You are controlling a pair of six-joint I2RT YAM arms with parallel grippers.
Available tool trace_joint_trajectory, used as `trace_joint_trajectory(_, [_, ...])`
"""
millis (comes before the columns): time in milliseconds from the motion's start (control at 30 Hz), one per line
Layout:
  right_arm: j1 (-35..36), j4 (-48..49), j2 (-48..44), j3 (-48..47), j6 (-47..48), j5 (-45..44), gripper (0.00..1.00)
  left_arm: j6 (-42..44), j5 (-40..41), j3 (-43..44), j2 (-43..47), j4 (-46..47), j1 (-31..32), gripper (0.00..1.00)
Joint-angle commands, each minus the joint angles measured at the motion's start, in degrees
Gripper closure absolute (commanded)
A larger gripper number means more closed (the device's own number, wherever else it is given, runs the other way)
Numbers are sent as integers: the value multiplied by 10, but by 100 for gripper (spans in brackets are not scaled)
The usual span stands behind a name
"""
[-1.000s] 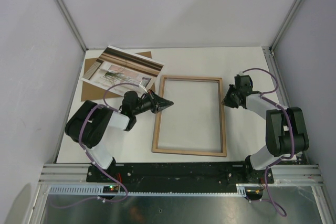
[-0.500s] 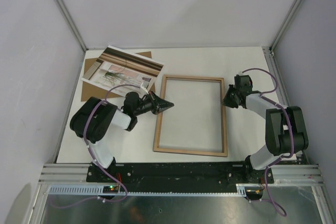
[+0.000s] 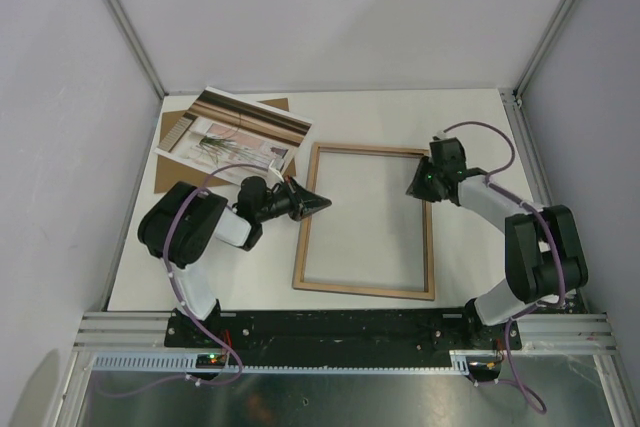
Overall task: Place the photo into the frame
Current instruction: Place the glass panel in the frame body.
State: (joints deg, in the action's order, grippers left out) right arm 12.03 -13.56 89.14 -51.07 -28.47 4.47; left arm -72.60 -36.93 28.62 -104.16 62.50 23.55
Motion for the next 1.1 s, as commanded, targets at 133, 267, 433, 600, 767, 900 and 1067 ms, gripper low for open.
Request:
trace_joint_trajectory(133, [169,-19,-53,-56,-31,-70,56,4,-17,19,-8,28,0,100])
trace_joint_trajectory(267, [258,-39,-51,-85,-45,-134,42,4,-16,18,-9,27,0,100])
trace_joint_trajectory(433, [361,-73,-24,-132,-53,-226,29,3,-15,17,-9,28,-1,100])
trace_joint_trajectory(600, [431,-99,10,-174,-52,-291,22,4,-16,17,-9,24,-1,100])
trace_joint_trajectory(767, [469,-111,36,-199,-42,-328,19,5,-16,19,-9,21,-1,100])
trace_joint_trajectory(900, [494,-117,51,-212,-34,-346,17,7,-16,20,-10,19,-1,100])
trace_joint_trajectory(1067, [514,-122,75,-231,-24,-359,15,8,-16,21,-9,16,-1,100])
